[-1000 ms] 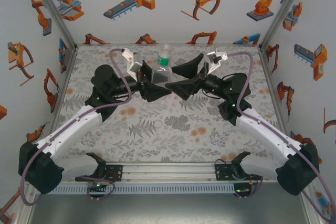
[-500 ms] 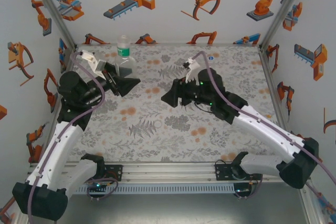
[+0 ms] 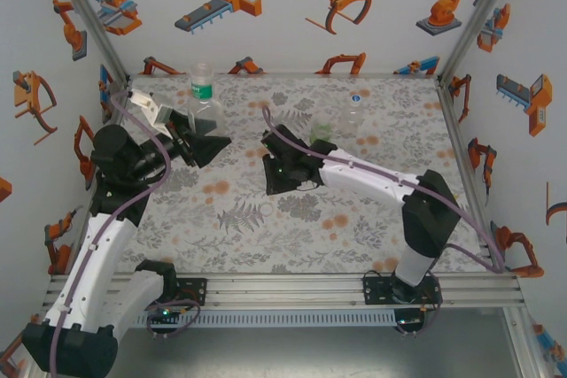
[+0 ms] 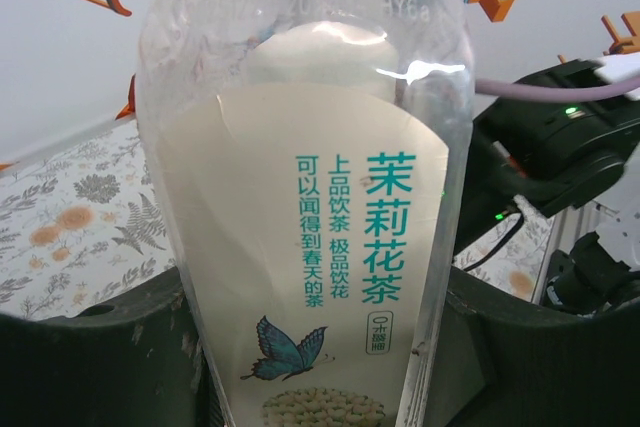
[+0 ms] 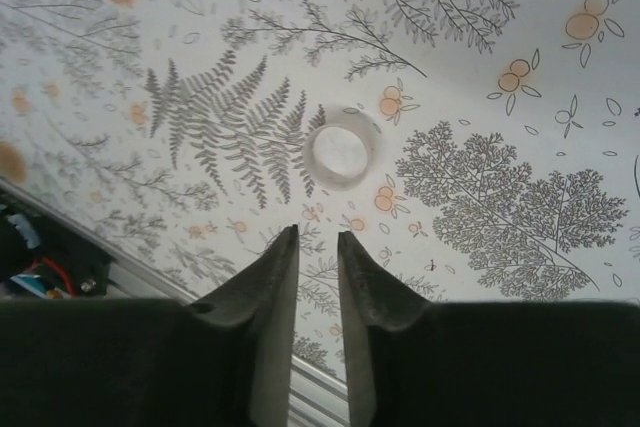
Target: Screw on the bottle caps
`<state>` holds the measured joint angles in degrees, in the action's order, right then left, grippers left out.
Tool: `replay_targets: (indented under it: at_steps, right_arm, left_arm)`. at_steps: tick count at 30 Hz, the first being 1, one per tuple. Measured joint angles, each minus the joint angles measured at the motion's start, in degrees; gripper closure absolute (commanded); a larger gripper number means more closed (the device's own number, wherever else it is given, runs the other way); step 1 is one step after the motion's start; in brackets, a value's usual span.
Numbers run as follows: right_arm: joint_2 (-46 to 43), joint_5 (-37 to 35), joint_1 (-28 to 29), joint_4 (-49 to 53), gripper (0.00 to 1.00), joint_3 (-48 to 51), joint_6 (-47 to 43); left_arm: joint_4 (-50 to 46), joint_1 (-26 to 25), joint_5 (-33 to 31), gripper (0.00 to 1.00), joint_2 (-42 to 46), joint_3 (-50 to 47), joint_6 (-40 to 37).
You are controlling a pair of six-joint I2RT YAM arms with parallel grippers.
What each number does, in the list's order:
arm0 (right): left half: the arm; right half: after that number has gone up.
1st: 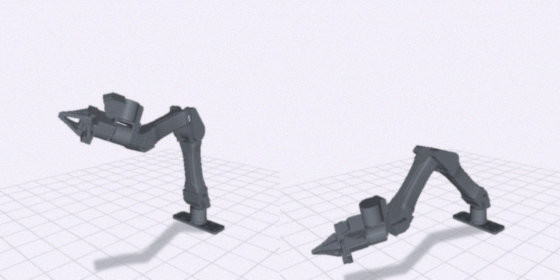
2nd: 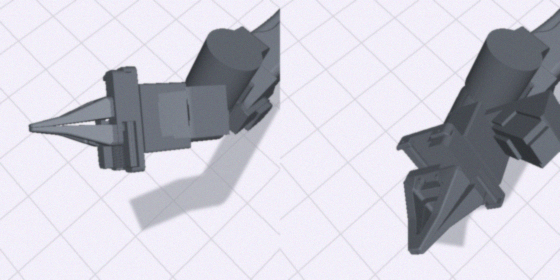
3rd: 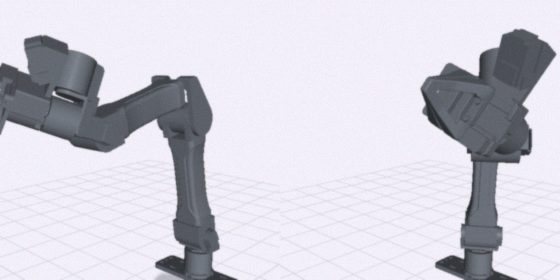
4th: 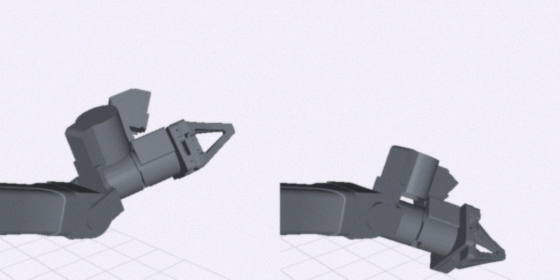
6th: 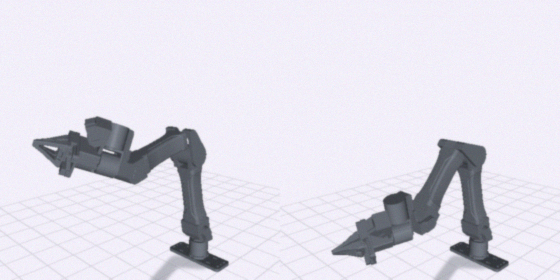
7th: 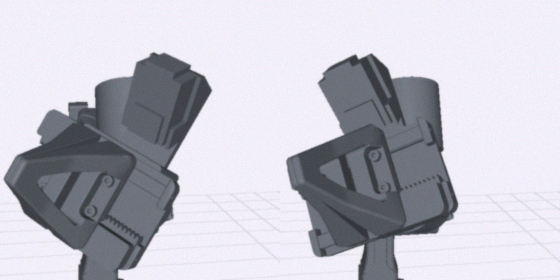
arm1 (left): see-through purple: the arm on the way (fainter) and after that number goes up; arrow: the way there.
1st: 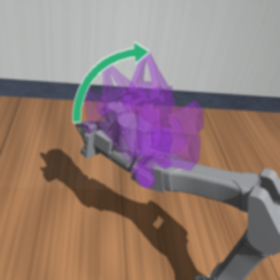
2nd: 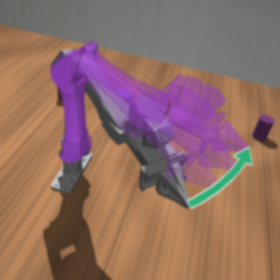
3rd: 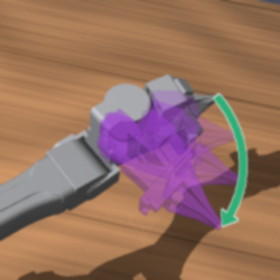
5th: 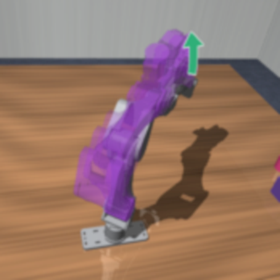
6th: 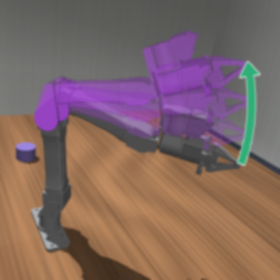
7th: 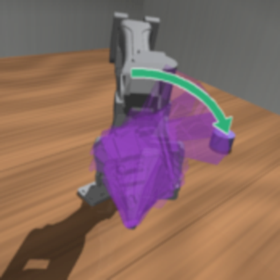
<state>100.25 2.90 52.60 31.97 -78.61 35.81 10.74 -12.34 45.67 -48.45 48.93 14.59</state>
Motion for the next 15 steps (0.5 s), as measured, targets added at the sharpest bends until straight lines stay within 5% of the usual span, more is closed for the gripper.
replay_targets:
  at_steps: [8, 15]
  right_arm:
    - [7.6, -1.5, 1.5, 4.9, 0.49, -5.2, -1.0]
    - [12.4, -3.7, 5.1, 7.3, 0.46, -10.4, -1.1]
  left_arm:
    - [-1.4, 0.0, 0.1, 0.91, 0.6, 0.0, 0.0]
    - [-1.5, 0.0, 0.1, 0.9, 0.5, -0.6, 0.0]
